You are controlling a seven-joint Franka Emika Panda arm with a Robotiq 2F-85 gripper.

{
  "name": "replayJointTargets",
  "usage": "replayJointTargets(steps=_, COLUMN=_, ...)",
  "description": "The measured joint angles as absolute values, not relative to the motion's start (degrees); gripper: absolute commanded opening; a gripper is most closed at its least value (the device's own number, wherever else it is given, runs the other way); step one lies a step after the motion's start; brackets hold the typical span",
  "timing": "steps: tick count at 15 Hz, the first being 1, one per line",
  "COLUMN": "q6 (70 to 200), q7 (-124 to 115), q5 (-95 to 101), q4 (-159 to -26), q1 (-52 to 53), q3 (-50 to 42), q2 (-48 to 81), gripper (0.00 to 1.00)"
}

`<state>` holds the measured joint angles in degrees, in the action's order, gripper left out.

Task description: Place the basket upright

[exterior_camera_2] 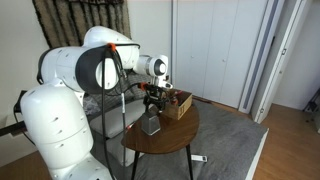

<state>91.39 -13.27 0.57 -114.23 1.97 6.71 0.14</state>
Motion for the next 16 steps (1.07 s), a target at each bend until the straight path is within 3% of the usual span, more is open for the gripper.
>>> replayJointTargets(steps=6, q6=91.38, q7=-11.83, q5=-1.07, q4=-113.45, q1=1.98, q3=6.43, q2=2.27, gripper=1.0)
replayJointTargets(steps=7, q6=91.38, q7=-11.47, q5=-1.13, q4=-113.36, q1=1.98, q3=6.43, q2=2.54, gripper=0.82)
replayJointTargets(steps=10, q6=91.38, q7=-10.64, q5=-1.13, q4=-113.28, q1=1.99, q3=6.36, q2=3.08, gripper=0.59)
replayJointTargets(steps=16, q6=90.58, q7=-6.81, q5=-1.13, q4=-113.28, q1=1.99, q3=5.57, q2=2.75, gripper=0.55)
